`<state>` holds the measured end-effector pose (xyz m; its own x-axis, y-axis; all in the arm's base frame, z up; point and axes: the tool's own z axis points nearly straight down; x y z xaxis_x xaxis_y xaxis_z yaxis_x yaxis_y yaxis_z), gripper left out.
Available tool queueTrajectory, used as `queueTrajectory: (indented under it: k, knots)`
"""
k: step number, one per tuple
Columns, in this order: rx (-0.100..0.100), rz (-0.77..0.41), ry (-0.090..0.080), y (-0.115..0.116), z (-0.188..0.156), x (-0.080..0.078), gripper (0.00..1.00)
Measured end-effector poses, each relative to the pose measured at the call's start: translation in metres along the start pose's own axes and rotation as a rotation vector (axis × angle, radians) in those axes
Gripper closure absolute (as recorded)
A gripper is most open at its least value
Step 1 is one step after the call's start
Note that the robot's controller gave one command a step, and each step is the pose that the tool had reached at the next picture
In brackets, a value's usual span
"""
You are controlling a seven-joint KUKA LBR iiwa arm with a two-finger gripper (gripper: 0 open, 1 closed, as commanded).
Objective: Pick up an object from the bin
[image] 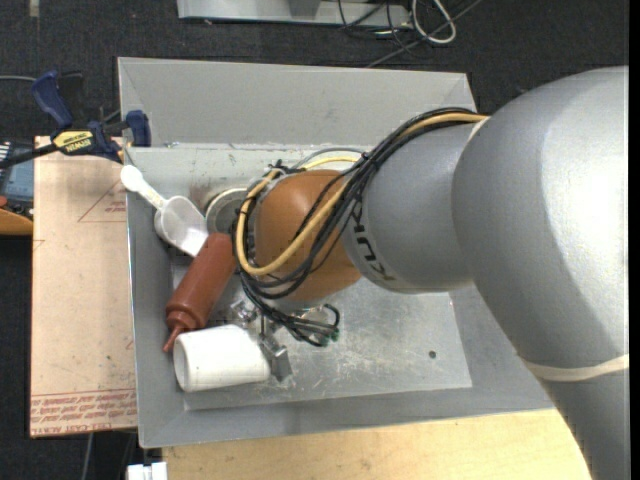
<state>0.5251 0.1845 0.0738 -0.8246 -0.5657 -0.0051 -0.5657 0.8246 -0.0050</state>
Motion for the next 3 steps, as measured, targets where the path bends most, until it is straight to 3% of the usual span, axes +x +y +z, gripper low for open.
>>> queueTrajectory:
  k: [2,3]
  knots:
    - [0.0,0.0,0.0,0.0,0.0,0.0,1.0]
    - [-0.001,-0.022,-0.002,0.017,-0.07,-0.005,1.0]
